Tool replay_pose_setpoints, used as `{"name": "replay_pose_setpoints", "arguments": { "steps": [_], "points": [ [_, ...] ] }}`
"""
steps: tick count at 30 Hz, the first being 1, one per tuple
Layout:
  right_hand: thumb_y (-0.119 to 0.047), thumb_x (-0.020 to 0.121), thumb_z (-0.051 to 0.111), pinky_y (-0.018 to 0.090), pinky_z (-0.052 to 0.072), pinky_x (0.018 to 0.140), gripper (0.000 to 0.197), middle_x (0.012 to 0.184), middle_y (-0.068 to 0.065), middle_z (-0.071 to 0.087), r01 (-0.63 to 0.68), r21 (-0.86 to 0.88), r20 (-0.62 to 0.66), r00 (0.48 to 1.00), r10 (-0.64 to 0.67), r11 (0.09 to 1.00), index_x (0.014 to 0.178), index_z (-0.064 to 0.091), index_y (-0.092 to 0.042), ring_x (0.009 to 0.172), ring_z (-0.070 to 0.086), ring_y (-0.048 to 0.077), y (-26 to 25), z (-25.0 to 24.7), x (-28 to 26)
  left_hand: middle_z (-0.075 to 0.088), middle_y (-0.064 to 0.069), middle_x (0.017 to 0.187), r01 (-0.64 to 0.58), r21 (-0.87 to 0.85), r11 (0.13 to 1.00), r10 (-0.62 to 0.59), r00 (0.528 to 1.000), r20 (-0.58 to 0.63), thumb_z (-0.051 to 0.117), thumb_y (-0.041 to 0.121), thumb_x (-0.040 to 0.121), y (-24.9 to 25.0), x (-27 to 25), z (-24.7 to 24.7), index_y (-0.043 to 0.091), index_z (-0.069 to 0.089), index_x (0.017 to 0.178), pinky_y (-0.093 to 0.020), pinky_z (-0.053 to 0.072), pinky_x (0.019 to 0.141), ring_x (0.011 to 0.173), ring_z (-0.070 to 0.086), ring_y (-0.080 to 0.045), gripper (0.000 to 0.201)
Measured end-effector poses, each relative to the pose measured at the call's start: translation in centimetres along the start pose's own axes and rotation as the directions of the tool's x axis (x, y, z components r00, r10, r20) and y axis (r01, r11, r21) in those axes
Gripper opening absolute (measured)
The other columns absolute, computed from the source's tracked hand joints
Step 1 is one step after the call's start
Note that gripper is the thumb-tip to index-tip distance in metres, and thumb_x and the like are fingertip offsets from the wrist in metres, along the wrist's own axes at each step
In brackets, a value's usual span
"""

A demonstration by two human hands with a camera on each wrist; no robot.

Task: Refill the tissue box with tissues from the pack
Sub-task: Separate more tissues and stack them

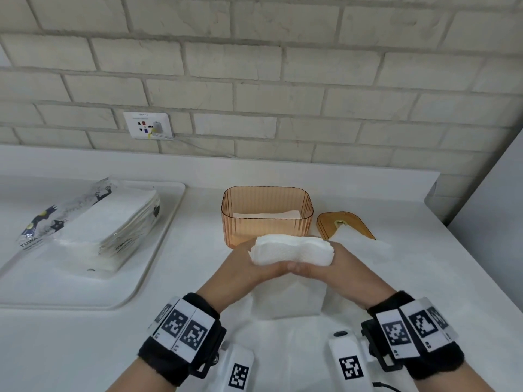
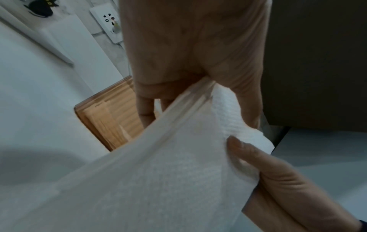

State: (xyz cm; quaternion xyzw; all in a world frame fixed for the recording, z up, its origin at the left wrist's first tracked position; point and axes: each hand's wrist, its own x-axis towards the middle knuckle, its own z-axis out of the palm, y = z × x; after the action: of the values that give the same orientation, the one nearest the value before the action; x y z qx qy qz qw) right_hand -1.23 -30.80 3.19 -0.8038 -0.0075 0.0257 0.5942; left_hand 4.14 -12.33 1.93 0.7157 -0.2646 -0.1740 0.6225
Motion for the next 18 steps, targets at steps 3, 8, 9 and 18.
{"name": "replay_pose_setpoints", "arguments": {
  "steps": [3,8,9,18],
  "points": [
    [-0.032,0.067,0.082,0.029,0.053,0.088,0.049,0.105,0.000,0.072,0.034,0.059,-0.014,0.999,-0.033,0.998,0.111,0.065,-0.022,0.100,0.067,0.014,-0.6,-0.5,0.0,0.069,0.003,0.117,-0.017,-0.064,0.998,0.019,1.000,0.024,0.072,0.024,0.082,0.1,-0.4,0.3,0.020,0.061,0.124,-0.031,0.051,0.095,0.110,0.064,-0.012,0.044],
    [-0.026,0.063,0.078,0.025,0.056,0.080,0.046,0.101,-0.006,0.073,-0.024,0.120,0.002,1.000,0.024,0.992,0.106,0.062,-0.028,0.094,0.069,0.009,0.3,-0.3,-0.3,0.072,-0.002,0.111,-0.049,-0.274,0.961,-0.005,0.981,-0.192,0.071,0.025,0.082,0.4,-0.4,0.6,0.017,0.063,0.118,-0.036,0.056,0.086,0.105,0.067,-0.021,0.038],
    [-0.025,0.064,0.077,0.025,0.055,0.082,0.045,0.103,-0.007,0.073,-0.038,0.129,0.009,0.999,0.037,0.991,0.106,0.062,-0.029,0.096,0.068,0.009,0.8,-0.3,-0.5,0.072,-0.004,0.111,-0.060,-0.391,0.918,-0.038,0.971,-0.238,0.070,0.025,0.082,0.5,-0.3,0.4,0.015,0.063,0.118,-0.038,0.056,0.085,0.105,0.067,-0.024,0.038],
    [-0.038,0.053,0.086,0.025,0.055,0.080,0.077,0.114,0.004,0.069,-0.053,0.484,-0.019,0.997,0.070,0.874,0.119,0.056,-0.013,0.109,0.064,0.019,3.2,-1.2,-0.2,0.072,0.003,0.110,0.118,-0.179,0.977,-0.139,0.984,-0.110,0.085,0.053,0.051,-2.0,-2.7,-4.3,0.021,0.064,0.114,-0.027,0.057,0.080,0.103,0.068,-0.017,0.074]
  ]
}}
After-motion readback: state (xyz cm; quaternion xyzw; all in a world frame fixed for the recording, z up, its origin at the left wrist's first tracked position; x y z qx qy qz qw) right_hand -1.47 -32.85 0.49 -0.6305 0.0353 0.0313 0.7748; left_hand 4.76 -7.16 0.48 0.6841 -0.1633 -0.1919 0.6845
